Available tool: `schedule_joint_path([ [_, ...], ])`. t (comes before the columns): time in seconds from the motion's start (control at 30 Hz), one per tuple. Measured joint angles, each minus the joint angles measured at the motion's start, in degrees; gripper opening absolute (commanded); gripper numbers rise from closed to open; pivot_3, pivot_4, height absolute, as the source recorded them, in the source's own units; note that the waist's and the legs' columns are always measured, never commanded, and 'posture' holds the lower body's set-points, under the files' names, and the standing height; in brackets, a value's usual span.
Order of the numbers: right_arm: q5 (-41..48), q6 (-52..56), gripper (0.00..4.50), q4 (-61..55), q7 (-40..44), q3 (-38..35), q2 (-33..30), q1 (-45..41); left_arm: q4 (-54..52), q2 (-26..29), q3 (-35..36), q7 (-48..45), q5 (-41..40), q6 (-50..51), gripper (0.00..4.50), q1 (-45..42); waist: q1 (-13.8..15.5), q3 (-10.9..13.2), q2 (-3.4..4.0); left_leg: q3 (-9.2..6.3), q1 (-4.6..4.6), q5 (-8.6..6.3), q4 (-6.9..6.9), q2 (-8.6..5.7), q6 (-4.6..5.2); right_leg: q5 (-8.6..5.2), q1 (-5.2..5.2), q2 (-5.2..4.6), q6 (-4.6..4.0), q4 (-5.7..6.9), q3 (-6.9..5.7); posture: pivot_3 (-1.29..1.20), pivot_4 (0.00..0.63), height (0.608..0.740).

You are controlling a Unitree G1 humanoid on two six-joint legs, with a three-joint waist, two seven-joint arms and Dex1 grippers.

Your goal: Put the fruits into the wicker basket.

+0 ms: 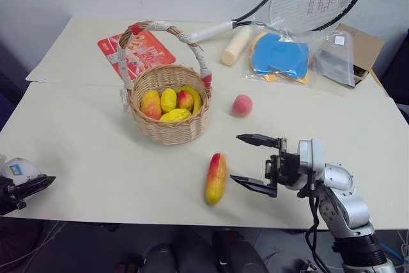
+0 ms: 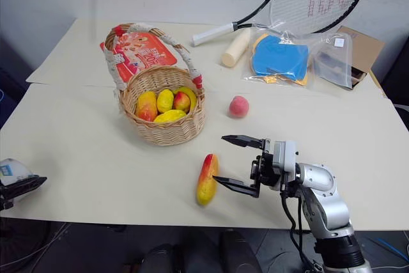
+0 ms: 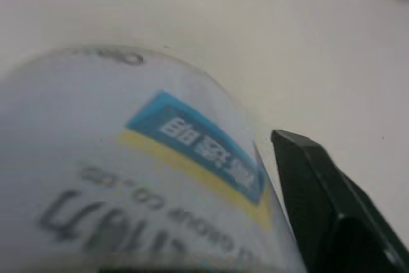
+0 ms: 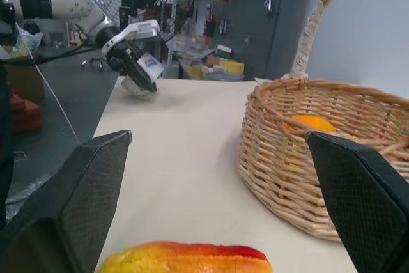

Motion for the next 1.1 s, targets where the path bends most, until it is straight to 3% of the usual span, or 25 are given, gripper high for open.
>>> schedule_joint_path([
  [0.13,-0.5,-0.1,4.50,1.7,0.5,-0.2,-0.9,0.1,0.0,0.0,0.4,-0.1,1.4,-5.1,3.98,-0.8,-0.1,0.0,0.01,0.05,-0.07,-0.04,0.01,0.10,-0.08,-0.03,-0.09,0.06,-0.05,0.01,-0.08,0.00,0.150,0.740],
  [0.47,-1.7,-1.0,4.50,10.2,3.4,-2.9,-3.3,-1.6,4.1,1.3,3.4,-7.2,1.9,-17.3,3.98,-4.2,-0.1,0.0,0.02,0.34,-0.63,0.12,0.29,0.15,-0.29,-0.02,-0.83,0.10,-0.03,0.26,-0.04,0.00,0.150,0.740],
  [0.6,-1.3,-0.4,4.50,11.2,4.4,-6.7,-6.4,-0.2,-3.6,0.9,4.2,-14.1,1.7,-20.9,4.49,1.4,0.0,0.0,0.03,0.46,-0.66,0.10,0.26,0.18,-0.28,-0.02,-0.86,0.09,-0.02,0.18,-0.03,0.00,0.150,0.740],
  [0.77,-0.9,-0.3,4.50,11.7,5.3,-12.3,-10.6,4.7,-15.3,-4.5,3.1,-17.7,-0.2,-27.7,4.49,2.4,0.3,0.0,0.08,0.71,-0.63,0.08,0.30,0.17,-0.25,0.00,-0.73,0.08,0.01,0.10,-0.04,0.00,0.150,0.740],
  [0.9,-1.9,-3.5,4.50,15.8,8.8,-17.9,-14.8,12.9,-26.9,-8.8,-4.9,-21.1,0.1,-33.7,4.49,7.5,0.5,0.0,0.08,0.79,-0.62,0.06,0.31,0.14,-0.21,0.02,-0.63,0.13,0.06,-0.01,0.00,0.00,0.150,0.740],
  [1.1,-3.5,-5.3,4.50,20.3,11.1,-21.3,-16.8,19.3,-27.3,-11.6,-8.2,-18.7,0.1,-34.4,4.49,7.9,-0.3,0.0,0.11,0.68,-0.18,0.07,0.28,0.13,0.01,0.16,-0.44,0.24,0.14,0.15,0.30,0.00,0.150,0.740],
])
